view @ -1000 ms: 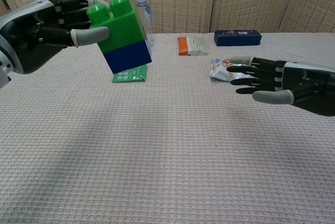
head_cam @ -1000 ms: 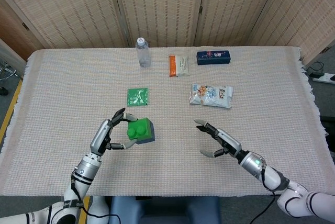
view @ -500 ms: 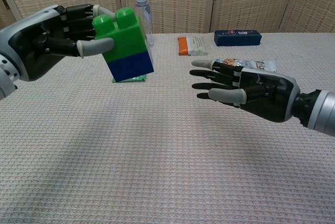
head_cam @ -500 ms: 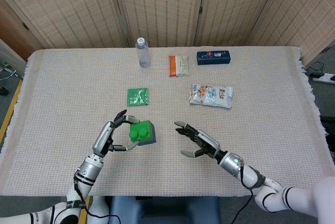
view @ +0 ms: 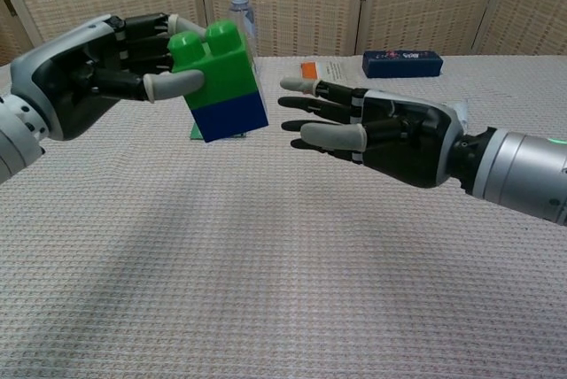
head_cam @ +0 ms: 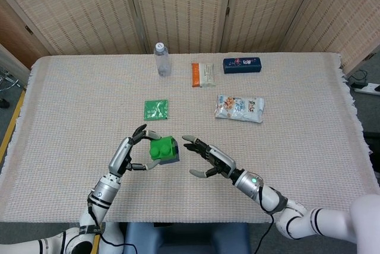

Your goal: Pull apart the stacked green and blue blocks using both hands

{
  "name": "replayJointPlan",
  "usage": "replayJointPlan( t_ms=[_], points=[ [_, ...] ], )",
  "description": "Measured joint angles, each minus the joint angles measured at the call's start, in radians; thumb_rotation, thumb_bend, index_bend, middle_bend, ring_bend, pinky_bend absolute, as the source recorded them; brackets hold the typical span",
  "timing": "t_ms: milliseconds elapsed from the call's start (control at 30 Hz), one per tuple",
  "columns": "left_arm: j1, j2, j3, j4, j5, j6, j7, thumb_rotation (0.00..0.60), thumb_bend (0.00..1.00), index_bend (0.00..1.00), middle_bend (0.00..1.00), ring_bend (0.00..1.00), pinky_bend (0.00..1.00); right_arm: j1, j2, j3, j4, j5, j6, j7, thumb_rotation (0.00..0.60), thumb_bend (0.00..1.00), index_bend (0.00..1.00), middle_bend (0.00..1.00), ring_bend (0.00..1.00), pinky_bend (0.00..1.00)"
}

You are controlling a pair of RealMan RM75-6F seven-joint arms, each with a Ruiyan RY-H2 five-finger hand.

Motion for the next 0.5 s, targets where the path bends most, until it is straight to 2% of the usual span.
replayJointPlan(
  t_ms=[500],
  points=[
    [0.004, 0.002, 0.024, -0.027, 0.024, 0.001, -0.001, 0.600, 0.40, 0.79, 0.89, 0.39, 0.01, 0.020, -0.016, 0.028, -0.034, 0.052, -0.050, -0.100, 0.600, 0.36, 0.07, 0.00, 0.06, 0.04]
  ],
)
